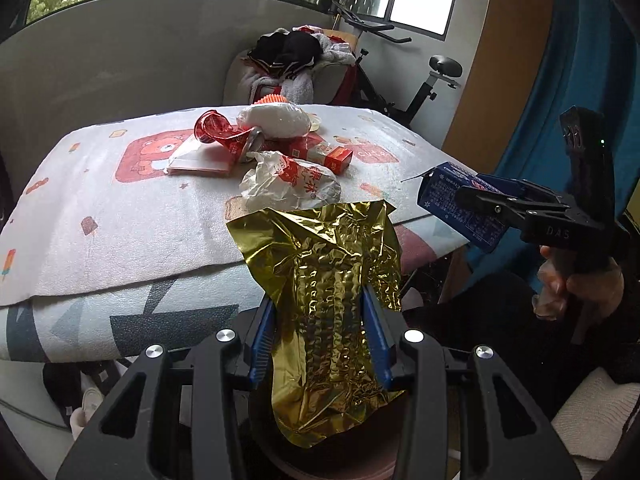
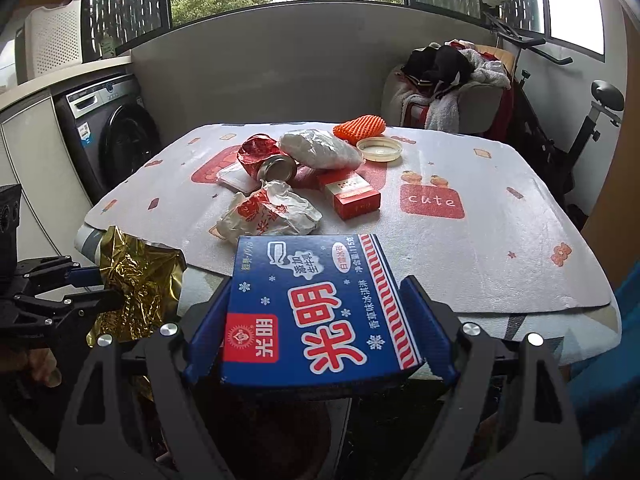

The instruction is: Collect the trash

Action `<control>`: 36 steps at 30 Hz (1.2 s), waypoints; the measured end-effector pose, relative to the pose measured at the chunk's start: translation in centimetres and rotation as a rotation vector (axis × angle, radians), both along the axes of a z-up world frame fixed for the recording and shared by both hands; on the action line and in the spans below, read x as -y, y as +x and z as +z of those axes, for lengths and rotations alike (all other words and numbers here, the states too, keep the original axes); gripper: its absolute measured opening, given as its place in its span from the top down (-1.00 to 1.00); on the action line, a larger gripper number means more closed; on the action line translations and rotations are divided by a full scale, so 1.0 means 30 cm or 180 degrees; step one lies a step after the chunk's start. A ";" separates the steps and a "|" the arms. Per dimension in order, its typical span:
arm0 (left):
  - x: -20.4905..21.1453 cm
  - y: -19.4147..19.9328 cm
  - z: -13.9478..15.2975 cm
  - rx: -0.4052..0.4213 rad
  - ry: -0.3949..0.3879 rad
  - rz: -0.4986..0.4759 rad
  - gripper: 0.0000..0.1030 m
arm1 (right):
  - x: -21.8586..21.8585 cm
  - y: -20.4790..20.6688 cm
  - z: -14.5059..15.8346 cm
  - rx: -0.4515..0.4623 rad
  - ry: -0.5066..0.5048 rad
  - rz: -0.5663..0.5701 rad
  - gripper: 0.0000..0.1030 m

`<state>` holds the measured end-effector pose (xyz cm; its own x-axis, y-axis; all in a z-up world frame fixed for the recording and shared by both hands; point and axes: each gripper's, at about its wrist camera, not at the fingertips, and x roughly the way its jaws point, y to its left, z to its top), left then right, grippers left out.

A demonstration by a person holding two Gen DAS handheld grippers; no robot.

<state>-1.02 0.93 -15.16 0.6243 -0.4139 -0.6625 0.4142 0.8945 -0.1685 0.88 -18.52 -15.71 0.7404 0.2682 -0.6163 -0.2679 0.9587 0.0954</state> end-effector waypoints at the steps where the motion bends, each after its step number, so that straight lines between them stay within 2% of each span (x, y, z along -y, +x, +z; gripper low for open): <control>1: 0.001 -0.009 -0.009 -0.0003 0.0011 -0.0021 0.22 | -0.003 -0.007 -0.005 -0.0006 0.0004 0.0010 -0.59; 16: 0.059 -0.011 -0.055 -0.0092 0.0195 -0.0239 0.17 | -0.010 -0.010 -0.070 -0.0135 0.0062 0.0054 -0.59; 17: 0.062 -0.008 -0.057 -0.0106 0.0201 -0.0248 0.07 | -0.012 -0.010 -0.075 -0.0147 0.0066 0.0056 -0.59; 18: 0.064 -0.006 -0.058 -0.0109 0.0214 -0.0245 -0.21 | -0.014 -0.011 -0.079 -0.0157 0.0071 0.0060 -0.59; 20: 0.062 -0.010 -0.055 -0.0055 0.0247 -0.0175 -0.43 | -0.018 -0.014 -0.087 -0.0173 0.0081 0.0076 -0.59; 22: 0.048 -0.015 -0.044 0.0009 0.0211 -0.0118 -0.45 | -0.025 -0.017 -0.098 -0.0204 0.0091 0.0106 -0.59; 27: -0.018 -0.037 -0.002 0.0213 0.0106 0.0257 -0.76 | -0.059 -0.026 -0.143 -0.0367 0.0105 0.0246 -0.59; 30: -0.055 -0.050 0.030 0.0311 0.0031 0.0423 -0.79 | -0.102 -0.034 -0.160 -0.0408 0.0004 0.0399 -0.59; 36: -0.089 -0.073 0.044 0.0377 0.0030 0.0568 -0.83 | -0.185 -0.053 -0.185 -0.0491 -0.0174 0.0730 -0.59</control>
